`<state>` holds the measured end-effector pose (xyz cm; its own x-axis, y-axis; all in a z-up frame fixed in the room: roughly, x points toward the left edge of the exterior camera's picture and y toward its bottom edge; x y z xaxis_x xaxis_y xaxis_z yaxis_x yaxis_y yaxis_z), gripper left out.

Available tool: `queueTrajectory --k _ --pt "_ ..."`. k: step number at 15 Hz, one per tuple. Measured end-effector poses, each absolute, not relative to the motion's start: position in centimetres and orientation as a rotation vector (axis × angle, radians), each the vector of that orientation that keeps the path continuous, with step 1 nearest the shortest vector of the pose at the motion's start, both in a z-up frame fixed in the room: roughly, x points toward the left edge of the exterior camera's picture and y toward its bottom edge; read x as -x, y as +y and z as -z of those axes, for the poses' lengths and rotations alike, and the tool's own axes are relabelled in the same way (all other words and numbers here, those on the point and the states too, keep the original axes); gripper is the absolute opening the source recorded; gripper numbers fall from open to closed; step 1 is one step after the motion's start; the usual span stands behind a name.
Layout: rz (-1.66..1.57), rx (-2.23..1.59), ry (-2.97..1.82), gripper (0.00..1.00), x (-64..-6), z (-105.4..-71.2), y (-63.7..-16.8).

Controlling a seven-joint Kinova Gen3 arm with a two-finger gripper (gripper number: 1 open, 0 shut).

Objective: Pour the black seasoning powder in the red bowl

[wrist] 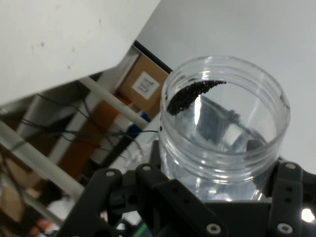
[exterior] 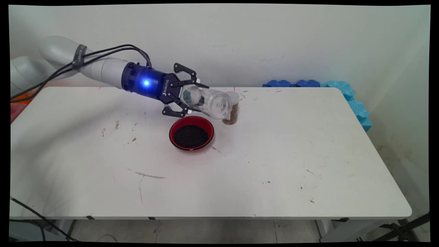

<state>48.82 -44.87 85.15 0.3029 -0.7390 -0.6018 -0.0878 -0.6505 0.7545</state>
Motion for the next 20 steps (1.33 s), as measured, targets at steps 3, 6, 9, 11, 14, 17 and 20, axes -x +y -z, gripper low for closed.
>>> queueTrajectory --k 3,6,9,11,14,17,20 --pt "1.286 -1.887 -0.905 0.0 -48.8 -85.1 -45.0" --pt "1.202 -1.798 -1.064 0.0 -48.8 -85.3 -45.0" --pt "1.118 -1.706 -1.199 0.0 -48.6 -85.6 -44.9" --pt "1.055 -1.636 -1.287 0.0 -48.4 -86.0 -44.8" --pt "0.971 -1.543 -1.39 0.0 -48.1 -86.7 -44.7" --pt "0.898 -1.479 -1.466 0.0 -47.9 -87.6 -44.4" --pt "0.836 -1.424 -1.527 0.0 -47.7 -88.7 -44.0"
